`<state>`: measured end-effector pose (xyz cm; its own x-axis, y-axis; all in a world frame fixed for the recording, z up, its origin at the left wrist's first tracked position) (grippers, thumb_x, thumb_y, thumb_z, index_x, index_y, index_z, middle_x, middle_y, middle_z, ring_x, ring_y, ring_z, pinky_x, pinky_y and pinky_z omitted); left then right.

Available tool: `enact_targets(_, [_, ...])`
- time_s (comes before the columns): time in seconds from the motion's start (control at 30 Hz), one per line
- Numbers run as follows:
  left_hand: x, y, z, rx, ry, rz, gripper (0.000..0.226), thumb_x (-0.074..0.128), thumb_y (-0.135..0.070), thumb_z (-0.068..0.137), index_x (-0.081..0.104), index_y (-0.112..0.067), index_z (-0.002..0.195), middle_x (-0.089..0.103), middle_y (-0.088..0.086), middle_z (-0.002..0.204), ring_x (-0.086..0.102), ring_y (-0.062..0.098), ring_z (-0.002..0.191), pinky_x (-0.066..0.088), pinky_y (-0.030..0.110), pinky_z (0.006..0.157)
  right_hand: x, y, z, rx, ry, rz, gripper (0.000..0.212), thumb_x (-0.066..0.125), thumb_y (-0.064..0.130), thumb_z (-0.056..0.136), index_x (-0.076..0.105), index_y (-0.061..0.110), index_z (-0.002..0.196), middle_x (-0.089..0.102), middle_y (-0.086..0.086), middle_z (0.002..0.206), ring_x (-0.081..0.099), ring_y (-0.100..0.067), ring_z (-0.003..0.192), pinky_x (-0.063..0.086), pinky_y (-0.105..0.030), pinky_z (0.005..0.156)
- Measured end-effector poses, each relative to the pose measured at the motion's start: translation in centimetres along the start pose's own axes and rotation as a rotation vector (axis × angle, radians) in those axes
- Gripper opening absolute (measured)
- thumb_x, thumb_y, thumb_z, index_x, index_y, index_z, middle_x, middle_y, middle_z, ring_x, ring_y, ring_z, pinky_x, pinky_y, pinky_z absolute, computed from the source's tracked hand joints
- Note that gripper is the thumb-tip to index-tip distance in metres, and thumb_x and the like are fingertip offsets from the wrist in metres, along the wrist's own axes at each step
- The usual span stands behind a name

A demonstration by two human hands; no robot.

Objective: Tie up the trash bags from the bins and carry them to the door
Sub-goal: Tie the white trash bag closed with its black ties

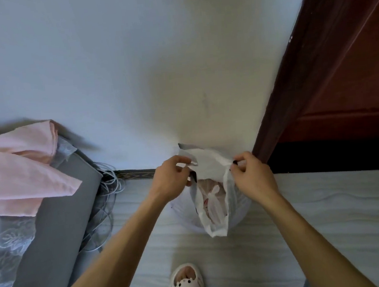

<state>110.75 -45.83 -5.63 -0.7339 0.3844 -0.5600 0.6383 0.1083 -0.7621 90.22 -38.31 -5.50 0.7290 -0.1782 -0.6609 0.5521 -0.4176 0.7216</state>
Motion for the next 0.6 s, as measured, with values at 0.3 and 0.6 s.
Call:
enact_targets(0.3, [-1.0,3.1,0.3,-0.124,-0.008,0.161,0.031,0.064,-0.036,0.087,0.052,-0.023,0.112,0.07,-0.014,0.09,0.07,0.011,0.076,0.058,0.04,0.075,1.0,-1.1,-1.1,-0.022,0.028,0.023,0.025,0.058,0.031,0.096,0.055,0.019,0.118,0.068,0.004,0.112,0.064,-0.01,0.09,0.052,-0.024,0.078])
enact_targets(0.6, [-6.3,1.3,-0.1,-0.127,-0.102,0.424,0.033,0.06,-0.028,0.08,0.061,-0.033,0.112,0.074,-0.01,0.079,0.068,0.008,0.079,0.056,0.031,0.073,-4.8,0.9,-1.2,-0.141,-0.195,-0.314,0.019,0.064,0.037,0.092,0.076,0.023,0.096,0.076,0.005,0.086,0.069,-0.017,0.08,0.05,-0.028,0.07])
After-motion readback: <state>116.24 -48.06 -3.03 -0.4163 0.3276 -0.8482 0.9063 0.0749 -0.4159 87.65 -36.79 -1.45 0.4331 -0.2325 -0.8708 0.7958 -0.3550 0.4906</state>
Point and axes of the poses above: each hand's wrist, its own z-axis towards the middle knuckle, its own x-axis out of the palm, y = z × x, the point moved 7 cm from there along z, towards the middle knuckle
